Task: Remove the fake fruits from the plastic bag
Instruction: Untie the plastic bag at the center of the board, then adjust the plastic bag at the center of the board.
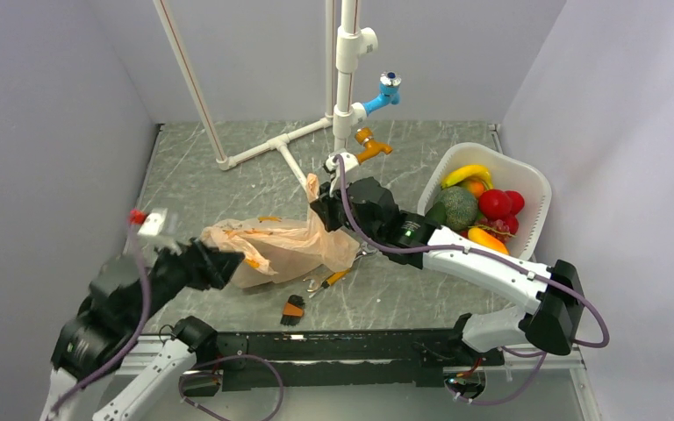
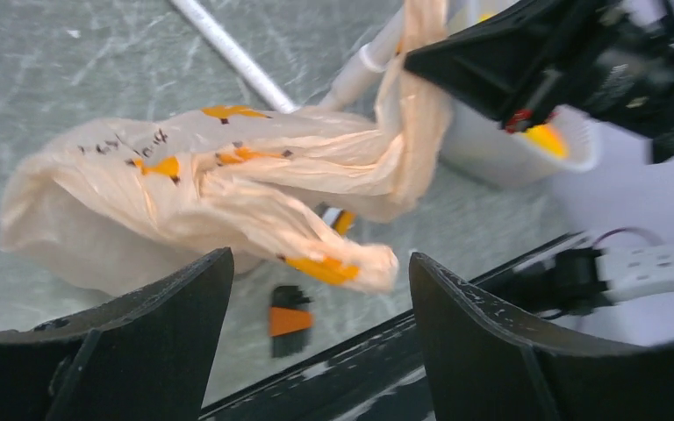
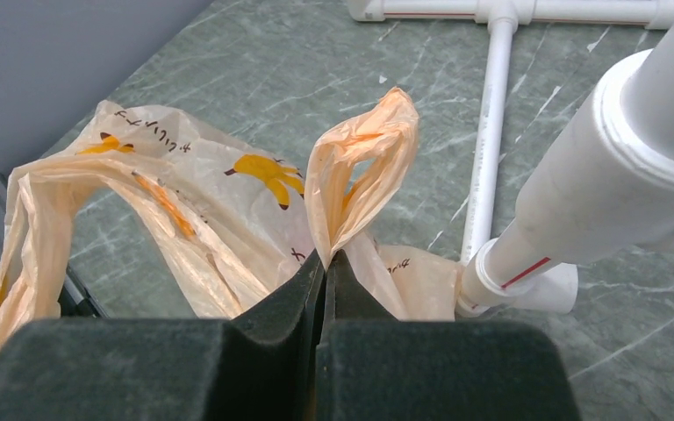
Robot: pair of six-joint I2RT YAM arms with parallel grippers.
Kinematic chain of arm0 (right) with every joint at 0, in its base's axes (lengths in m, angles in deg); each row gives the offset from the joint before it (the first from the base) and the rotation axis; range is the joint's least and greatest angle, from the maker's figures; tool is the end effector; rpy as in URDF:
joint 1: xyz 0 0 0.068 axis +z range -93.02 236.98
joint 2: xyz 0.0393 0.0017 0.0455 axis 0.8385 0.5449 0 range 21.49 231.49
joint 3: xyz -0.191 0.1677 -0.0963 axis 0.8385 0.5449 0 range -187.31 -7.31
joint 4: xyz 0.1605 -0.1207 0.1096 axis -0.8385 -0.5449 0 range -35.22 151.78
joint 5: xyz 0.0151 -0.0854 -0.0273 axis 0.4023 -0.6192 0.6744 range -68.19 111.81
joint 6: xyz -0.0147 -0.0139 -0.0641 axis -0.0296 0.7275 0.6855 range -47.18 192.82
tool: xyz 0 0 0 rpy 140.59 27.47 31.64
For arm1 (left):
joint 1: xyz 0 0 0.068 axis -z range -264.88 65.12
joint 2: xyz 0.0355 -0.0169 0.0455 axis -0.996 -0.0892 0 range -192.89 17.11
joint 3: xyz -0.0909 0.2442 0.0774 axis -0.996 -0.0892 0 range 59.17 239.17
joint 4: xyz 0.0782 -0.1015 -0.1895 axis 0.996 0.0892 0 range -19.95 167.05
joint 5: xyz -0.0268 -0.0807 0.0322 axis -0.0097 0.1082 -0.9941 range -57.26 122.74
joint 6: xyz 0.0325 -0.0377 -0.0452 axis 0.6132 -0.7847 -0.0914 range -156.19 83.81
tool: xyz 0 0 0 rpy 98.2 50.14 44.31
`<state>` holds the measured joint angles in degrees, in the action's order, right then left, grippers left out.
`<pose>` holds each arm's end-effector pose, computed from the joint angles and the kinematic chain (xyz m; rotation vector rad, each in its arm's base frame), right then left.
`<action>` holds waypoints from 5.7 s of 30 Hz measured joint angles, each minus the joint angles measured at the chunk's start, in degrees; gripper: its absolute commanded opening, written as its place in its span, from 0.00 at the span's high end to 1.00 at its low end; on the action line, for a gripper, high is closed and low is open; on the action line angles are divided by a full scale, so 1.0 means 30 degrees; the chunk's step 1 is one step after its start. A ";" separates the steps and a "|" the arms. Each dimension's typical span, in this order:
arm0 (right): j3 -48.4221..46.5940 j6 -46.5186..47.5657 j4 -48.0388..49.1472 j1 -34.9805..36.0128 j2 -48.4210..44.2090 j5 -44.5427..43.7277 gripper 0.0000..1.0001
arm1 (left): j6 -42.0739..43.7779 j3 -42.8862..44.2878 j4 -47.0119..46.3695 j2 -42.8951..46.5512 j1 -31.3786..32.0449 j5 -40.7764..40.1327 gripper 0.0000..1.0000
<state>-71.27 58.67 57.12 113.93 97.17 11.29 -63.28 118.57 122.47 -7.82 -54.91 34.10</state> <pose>0.1686 0.2412 0.3488 -0.5726 1.8213 0.6861 0.0357 -0.0220 0.3532 0.0658 1.9445 -0.6962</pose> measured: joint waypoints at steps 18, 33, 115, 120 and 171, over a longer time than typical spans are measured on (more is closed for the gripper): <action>0.0459 -0.0860 0.0342 -0.0044 -0.0277 0.0743 1.00 | -1.4790 -0.8036 -0.2681 0.5071 0.0000 0.0561 0.50; -0.5566 0.2484 0.0554 -0.0109 0.3665 -0.0678 1.00 | -0.8670 0.0969 -0.2951 -0.1013 0.0015 -0.9347 1.00; 0.1501 -1.2233 0.6455 0.1800 0.5821 0.0525 0.93 | -0.1304 0.2280 0.1056 0.1625 -0.0073 0.3300 0.19; 0.2514 -1.0579 0.6885 0.1807 0.4983 0.1275 1.00 | 0.0954 0.4437 0.0452 -0.1202 -0.0073 0.2113 0.09; 0.6732 -0.2659 -0.0415 0.1872 -0.1472 -0.2018 0.20 | 0.9173 -0.4401 -1.0907 -0.6659 -0.6186 -0.1741 1.00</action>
<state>-51.08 50.69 55.87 119.55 92.76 5.24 -35.76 105.37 89.75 -27.80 -73.46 28.88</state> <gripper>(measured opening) 0.625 0.010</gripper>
